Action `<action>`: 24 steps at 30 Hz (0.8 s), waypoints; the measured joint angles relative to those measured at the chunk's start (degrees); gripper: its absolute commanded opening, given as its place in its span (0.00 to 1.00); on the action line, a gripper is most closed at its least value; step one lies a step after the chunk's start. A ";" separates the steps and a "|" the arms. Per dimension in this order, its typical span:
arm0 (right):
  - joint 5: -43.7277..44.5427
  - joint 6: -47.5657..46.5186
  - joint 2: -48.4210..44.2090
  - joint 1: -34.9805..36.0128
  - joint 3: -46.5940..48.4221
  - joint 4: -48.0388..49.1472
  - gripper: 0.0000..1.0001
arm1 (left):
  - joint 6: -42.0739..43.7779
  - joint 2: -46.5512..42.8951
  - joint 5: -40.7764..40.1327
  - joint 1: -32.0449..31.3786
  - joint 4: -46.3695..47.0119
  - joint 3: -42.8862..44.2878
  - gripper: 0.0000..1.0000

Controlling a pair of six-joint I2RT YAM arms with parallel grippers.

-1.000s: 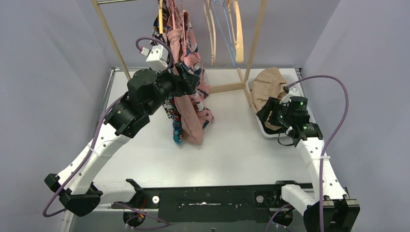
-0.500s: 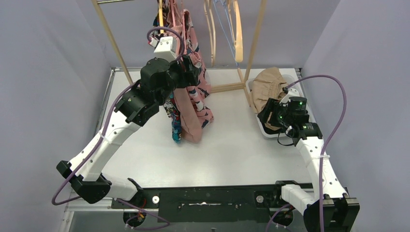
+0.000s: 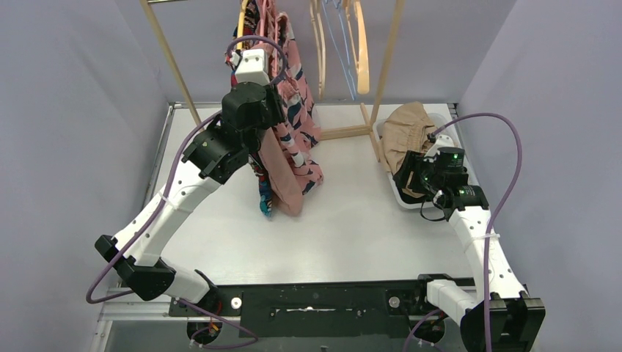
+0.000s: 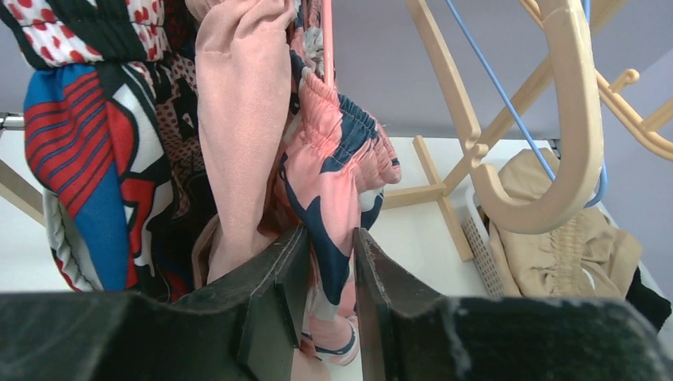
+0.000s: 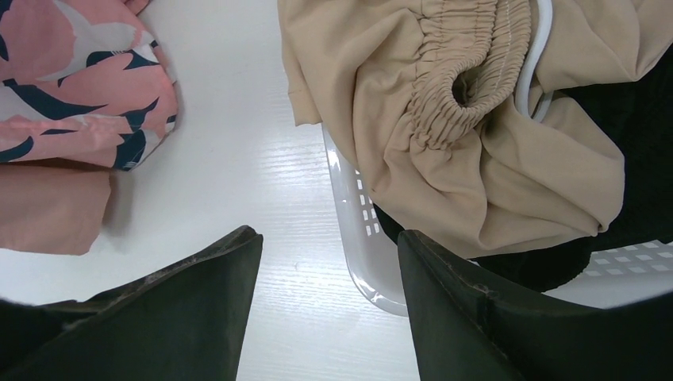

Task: Remove the shorts from the hanger
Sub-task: Pick up the hanger from the clothes rod.

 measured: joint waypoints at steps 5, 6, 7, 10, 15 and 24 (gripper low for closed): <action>0.92 -0.98 0.00 -0.04 0.00 -0.90 0.65 | 0.37 0.00 1.97 0.00 2.12 -0.09 0.44; 1.01 -1.11 0.02 -0.04 0.00 -1.09 0.65 | 0.35 0.00 2.73 0.00 3.02 -0.11 0.46; 1.09 -1.18 0.04 -0.04 0.00 -1.20 0.65 | 0.35 0.00 3.48 0.00 3.63 -0.11 0.47; 1.11 -1.27 0.24 -0.04 0.00 -1.25 0.65 | 0.37 0.46 4.61 0.11 4.09 0.55 0.47; 1.11 -1.46 0.81 -0.04 0.00 -1.38 0.65 | -0.85 4.02 6.73 2.75 2.69 4.90 0.47; 1.31 -2.36 0.81 -0.11 0.00 -1.66 0.66 | -3.02 9.51 13.94 8.52 -4.33 12.04 0.39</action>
